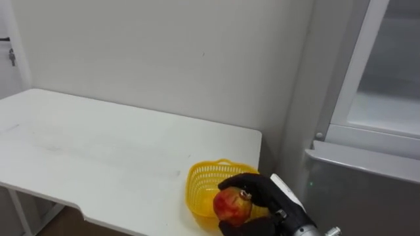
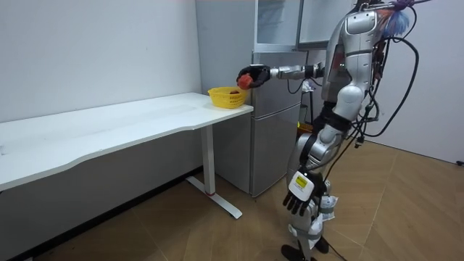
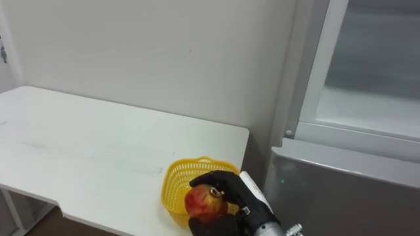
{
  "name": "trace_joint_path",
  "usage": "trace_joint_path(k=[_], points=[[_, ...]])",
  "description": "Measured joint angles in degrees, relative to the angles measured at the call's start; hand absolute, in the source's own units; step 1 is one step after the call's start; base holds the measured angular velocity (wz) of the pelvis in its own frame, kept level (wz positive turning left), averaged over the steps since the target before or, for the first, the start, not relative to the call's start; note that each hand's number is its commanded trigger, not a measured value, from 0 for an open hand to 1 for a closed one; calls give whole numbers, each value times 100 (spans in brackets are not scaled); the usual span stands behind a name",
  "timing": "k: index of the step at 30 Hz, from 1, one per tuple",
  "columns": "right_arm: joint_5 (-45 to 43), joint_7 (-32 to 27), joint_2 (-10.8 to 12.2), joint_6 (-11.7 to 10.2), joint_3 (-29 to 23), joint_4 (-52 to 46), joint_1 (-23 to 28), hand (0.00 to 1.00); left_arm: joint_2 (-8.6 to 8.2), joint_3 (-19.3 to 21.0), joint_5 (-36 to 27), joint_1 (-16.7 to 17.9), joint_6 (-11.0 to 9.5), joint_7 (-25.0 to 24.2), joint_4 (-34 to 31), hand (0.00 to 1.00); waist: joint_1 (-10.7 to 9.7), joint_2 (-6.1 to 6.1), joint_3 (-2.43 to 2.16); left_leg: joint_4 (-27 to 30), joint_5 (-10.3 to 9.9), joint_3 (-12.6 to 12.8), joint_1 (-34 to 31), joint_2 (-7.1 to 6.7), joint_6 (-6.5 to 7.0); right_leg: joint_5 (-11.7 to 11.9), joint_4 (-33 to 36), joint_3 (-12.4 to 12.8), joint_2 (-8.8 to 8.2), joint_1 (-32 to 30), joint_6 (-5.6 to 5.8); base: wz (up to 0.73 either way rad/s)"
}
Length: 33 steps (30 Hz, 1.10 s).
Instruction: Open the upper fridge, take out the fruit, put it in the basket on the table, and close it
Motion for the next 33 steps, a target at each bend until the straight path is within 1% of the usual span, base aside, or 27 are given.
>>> trace_joint_path(k=[4,7,10,13,14,16,19,21,23,24,28,30,31,32,33], points=[[2,-125,27,0,-155,11,-87,100,-1,36,1,53,2,-36,-149,0,18,8,7,7,0,-82,-8,-21,0,-14,-1,-28,-3,1,20,12],[6,-187,118,-2,-255,2,-103,100,-4,122,5,79,3,-58,-200,0,20,12,7,16,0,-112,-39,-30,1,-16,-7,-39,-4,7,22,2],[22,-193,154,-3,-350,-28,-111,100,-8,199,6,64,3,-98,-200,0,14,25,-1,34,-1,-155,-67,-45,2,-16,-10,-76,-13,3,24,6],[26,-198,154,-4,-387,-44,-212,100,-6,231,5,69,9,-109,-188,0,8,72,-20,30,-1,-153,-53,-49,2,-13,-9,-78,-18,-3,29,0],[32,-203,153,-4,-395,-46,-255,100,-7,232,5,72,17,-117,-188,0,0,82,-42,28,0,-153,-48,-50,3,-10,-6,-80,-20,-5,32,0],[55,-218,149,-4,-426,-141,-271,100,-13,273,5,68,19,-119,-188,0,5,91,-53,19,4,-154,-42,-52,10,-10,0,-89,-22,-5,32,0],[16,-248,137,-13,-438,-357,-272,100,-25,413,8,51,22,-117,-47,0,1,114,-46,-5,9,-164,-16,-54,18,-10,-4,-88,-23,20,32,0],[9,-250,120,-13,-441,-388,-272,100,-38,491,10,48,75,-118,-5,0,-6,116,-44,-6,9,-168,0,-56,18,-12,-19,-88,-22,57,33,0],[-10,-259,107,-10,-439,-385,-272,100,-37,491,6,50,106,-118,-4,0,-1,111,-38,-9,9,-181,33,-60,18,-12,-24,-88,-23,92,34,0],[-11,-284,100,-8,-431,-369,-271,100,-35,490,3,51,117,-115,-8,0,-3,107,-28,-9,9,-181,46,-60,18,-12,-31,-89,-23,108,34,0],[-183,-308,99,20,-409,-124,-271,100,-33,489,6,24,209,-120,-68,0,5,41,-28,2,9,-224,41,-67,18,-22,-21,-102,-22,115,41,6],[-142,-308,100,22,-377,78,-273,100,-33,486,5,16,236,-120,-67,0,19,-21,-6,15,9,-237,36,-69,18,-25,-16,-113,-23,123,44,4],[-100,-304,103,22,-370,151,-273,87,-33,481,5,17,244,-120,-67,0,21,-39,-3,19,9,-238,35,-70,18,-25,-17,-115,-23,128,45,4],[2,-299,114,34,-362,303,-274,4,-35,461,5,21,255,-120,-68,0,35,-59,-4,29,9,-238,31,-72,19,-26,-17,-115,-24,132,47,4],[66,-298,122,55,-361,420,-276,0,-35,437,5,27,275,-120,-69,0,52,-66,-8,35,8,-239,28,-76,20,-24,-16,-116,-27,133,51,4]])
